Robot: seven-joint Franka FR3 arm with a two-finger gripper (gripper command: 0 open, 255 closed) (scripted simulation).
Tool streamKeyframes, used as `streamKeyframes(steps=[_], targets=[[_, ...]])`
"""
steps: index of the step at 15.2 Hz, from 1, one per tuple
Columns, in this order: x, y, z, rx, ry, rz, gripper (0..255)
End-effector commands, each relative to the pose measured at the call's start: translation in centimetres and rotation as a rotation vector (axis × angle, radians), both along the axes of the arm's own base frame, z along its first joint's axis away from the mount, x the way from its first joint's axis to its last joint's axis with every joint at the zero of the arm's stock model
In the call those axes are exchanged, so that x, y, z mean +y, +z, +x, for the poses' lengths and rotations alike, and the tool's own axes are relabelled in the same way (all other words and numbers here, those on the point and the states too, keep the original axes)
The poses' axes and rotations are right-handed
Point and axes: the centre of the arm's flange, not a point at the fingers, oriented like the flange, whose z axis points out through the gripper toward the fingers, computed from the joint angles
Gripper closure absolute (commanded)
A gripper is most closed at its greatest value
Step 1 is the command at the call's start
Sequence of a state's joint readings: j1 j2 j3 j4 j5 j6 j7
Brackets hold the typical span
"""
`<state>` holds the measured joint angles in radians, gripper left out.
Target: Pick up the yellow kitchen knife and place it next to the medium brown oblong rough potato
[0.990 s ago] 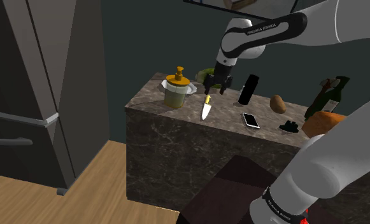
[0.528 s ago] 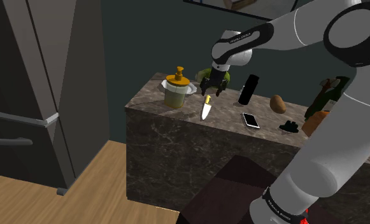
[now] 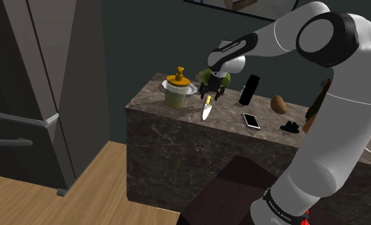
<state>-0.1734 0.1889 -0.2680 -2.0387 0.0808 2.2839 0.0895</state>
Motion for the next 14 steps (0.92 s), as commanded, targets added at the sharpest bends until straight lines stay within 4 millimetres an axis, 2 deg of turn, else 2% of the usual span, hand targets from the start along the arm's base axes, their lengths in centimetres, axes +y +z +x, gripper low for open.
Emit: streamKeyframes(steps=[1,3,10,11,14], targets=[[-0.07,-1.22,0.1,-0.001,0.0,0.0,0],[-0.09,-2.05,0.16,-0.001,0.0,0.0,0],[-0.09,-2.05,0.16,-0.001,0.0,0.0,0],[-0.09,-2.04,0.16,-0.001,0.0,0.0,255],[-0.09,-2.04,0.16,-0.001,0.0,0.0,255]])
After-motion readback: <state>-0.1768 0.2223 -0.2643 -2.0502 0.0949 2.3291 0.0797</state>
